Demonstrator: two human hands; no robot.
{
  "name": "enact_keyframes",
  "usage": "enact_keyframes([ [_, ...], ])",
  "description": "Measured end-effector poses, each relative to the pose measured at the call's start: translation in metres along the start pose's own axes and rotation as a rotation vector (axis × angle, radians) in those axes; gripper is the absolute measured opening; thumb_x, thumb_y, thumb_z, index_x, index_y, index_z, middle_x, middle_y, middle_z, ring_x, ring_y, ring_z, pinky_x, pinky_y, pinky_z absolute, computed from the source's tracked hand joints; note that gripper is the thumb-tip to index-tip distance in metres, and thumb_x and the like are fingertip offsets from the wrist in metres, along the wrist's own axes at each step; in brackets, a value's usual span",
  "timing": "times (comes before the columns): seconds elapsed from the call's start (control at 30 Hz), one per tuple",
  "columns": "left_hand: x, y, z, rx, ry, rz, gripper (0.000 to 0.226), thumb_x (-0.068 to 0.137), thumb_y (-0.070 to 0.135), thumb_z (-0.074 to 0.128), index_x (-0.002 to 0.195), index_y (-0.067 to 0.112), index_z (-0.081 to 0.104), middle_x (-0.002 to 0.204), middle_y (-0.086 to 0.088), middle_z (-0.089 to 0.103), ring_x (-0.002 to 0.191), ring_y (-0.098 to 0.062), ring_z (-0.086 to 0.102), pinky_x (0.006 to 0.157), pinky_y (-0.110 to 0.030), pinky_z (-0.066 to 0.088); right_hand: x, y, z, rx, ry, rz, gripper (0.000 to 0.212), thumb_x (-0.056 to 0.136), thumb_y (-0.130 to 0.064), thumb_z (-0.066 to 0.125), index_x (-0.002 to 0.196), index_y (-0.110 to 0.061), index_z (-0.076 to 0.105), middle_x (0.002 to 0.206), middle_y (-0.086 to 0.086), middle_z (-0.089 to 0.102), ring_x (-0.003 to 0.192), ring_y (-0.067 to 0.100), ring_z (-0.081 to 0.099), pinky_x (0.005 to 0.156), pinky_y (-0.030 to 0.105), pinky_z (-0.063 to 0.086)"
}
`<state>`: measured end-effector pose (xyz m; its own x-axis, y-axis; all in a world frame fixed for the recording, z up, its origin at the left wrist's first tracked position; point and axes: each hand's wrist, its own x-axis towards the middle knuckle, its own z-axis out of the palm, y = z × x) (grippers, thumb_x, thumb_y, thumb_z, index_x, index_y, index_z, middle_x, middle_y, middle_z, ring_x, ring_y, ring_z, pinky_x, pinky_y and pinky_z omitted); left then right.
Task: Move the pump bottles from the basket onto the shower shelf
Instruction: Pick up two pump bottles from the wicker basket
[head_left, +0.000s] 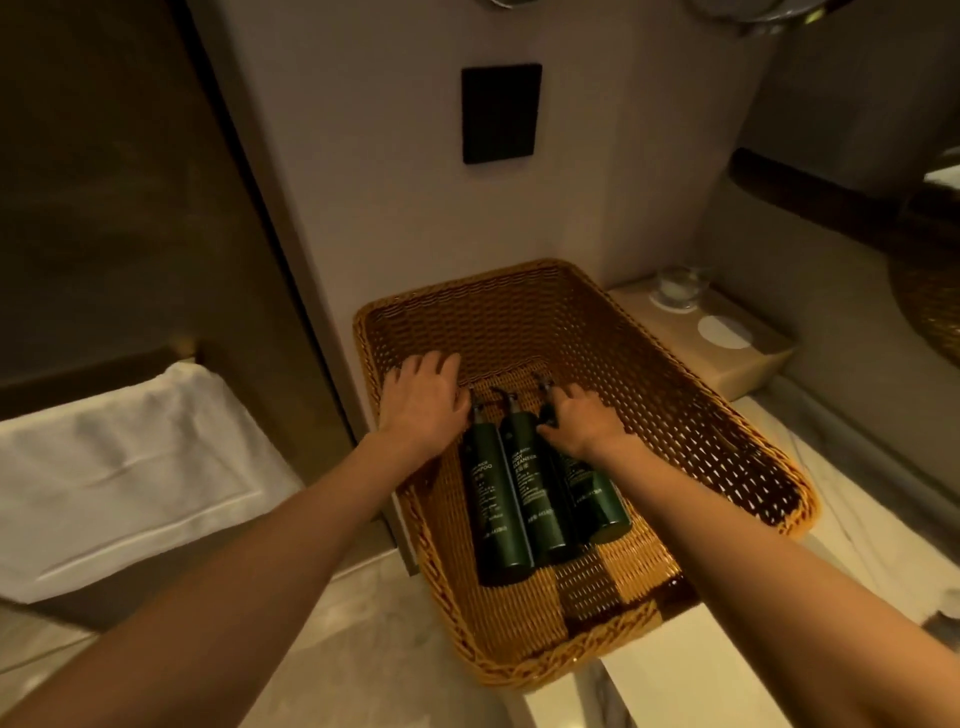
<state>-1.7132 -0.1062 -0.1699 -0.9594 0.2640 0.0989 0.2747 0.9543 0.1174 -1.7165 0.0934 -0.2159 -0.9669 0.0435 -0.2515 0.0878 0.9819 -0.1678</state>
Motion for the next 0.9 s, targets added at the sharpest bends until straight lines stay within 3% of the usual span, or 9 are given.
enact_keyframes([
  [0.23, 0.027, 0.003, 0.022, -0.039, -0.168, -0.041, 0.058, 0.095, 0.040, 0.040, 0.146, 0.018, 0.023, 0.148, -0.010, 0.033, 0.132, -0.034, 0.035, 0.105, -0.047, 0.034, 0.026, 0.022, 0.020, 0.200, -0.210, 0.221, 0.075, 0.083, -0.035, 0.065, 0.142, -0.006, 0.028, 0.139, 0.016, 0.044, 0.125, 0.031, 0.049, 0.103, 0.035, 0.040],
  [0.37, 0.041, 0.004, 0.037, -0.235, -0.368, -0.139, 0.062, 0.093, 0.040, 0.047, 0.145, 0.016, 0.025, 0.145, -0.015, 0.035, 0.129, -0.036, 0.039, 0.106, -0.044, 0.038, 0.034, 0.033, 0.023, 0.349, -0.262, 0.292, 0.064, 0.077, -0.040, 0.070, 0.129, -0.010, 0.046, 0.130, 0.010, 0.052, 0.115, 0.026, 0.053, 0.097, 0.035, 0.045],
  [0.5, 0.047, 0.019, 0.050, -0.583, -0.612, -0.311, 0.070, 0.086, 0.032, 0.061, 0.145, 0.011, 0.030, 0.144, -0.015, 0.040, 0.129, -0.030, 0.043, 0.100, -0.028, 0.040, 0.039, 0.037, 0.012, 0.414, -0.176, 0.252, 0.058, 0.073, -0.042, 0.073, 0.118, -0.013, 0.051, 0.112, 0.006, 0.057, 0.098, 0.023, 0.057, 0.086, 0.036, 0.049],
  [0.57, 0.047, 0.024, 0.058, -0.615, -0.675, -0.358, 0.077, 0.082, 0.030, 0.066, 0.145, 0.009, 0.028, 0.145, -0.016, 0.040, 0.129, -0.030, 0.043, 0.104, -0.031, 0.041, 0.041, 0.035, -0.003, 0.435, -0.101, 0.195, 0.057, 0.072, -0.043, 0.074, 0.115, -0.014, 0.051, 0.110, 0.007, 0.059, 0.092, 0.021, 0.057, 0.082, 0.037, 0.050],
  [0.67, 0.047, 0.030, 0.066, -0.577, -0.660, -0.431, 0.064, 0.081, 0.024, 0.069, 0.135, 0.005, 0.042, 0.137, -0.016, 0.046, 0.123, -0.030, 0.048, 0.099, -0.032, 0.045, 0.038, 0.037, -0.025, 0.447, 0.035, 0.047, 0.060, 0.073, -0.040, 0.075, 0.121, -0.016, 0.049, 0.115, 0.008, 0.061, 0.091, 0.020, 0.057, 0.074, 0.031, 0.046],
  [0.77, 0.044, 0.036, 0.070, -0.603, -0.664, -0.531, 0.067, 0.082, 0.017, 0.069, 0.138, 0.005, 0.035, 0.139, -0.017, 0.043, 0.125, -0.031, 0.046, 0.098, -0.034, 0.044, 0.026, 0.041, -0.038, 0.507, 0.110, -0.067, 0.067, 0.075, -0.036, 0.073, 0.132, -0.020, 0.044, 0.120, 0.006, 0.060, 0.097, 0.019, 0.056, 0.077, 0.030, 0.044],
  [0.9, 0.036, 0.040, 0.080, -0.779, -0.741, -0.768, 0.076, 0.077, 0.015, 0.072, 0.139, 0.009, 0.029, 0.135, -0.020, 0.046, 0.121, -0.037, 0.049, 0.091, -0.048, 0.049, 0.016, 0.048, -0.041, 0.575, 0.130, -0.117, 0.068, 0.074, -0.035, 0.073, 0.134, -0.022, 0.044, 0.118, 0.005, 0.060, 0.096, 0.017, 0.056, 0.080, 0.034, 0.048],
])
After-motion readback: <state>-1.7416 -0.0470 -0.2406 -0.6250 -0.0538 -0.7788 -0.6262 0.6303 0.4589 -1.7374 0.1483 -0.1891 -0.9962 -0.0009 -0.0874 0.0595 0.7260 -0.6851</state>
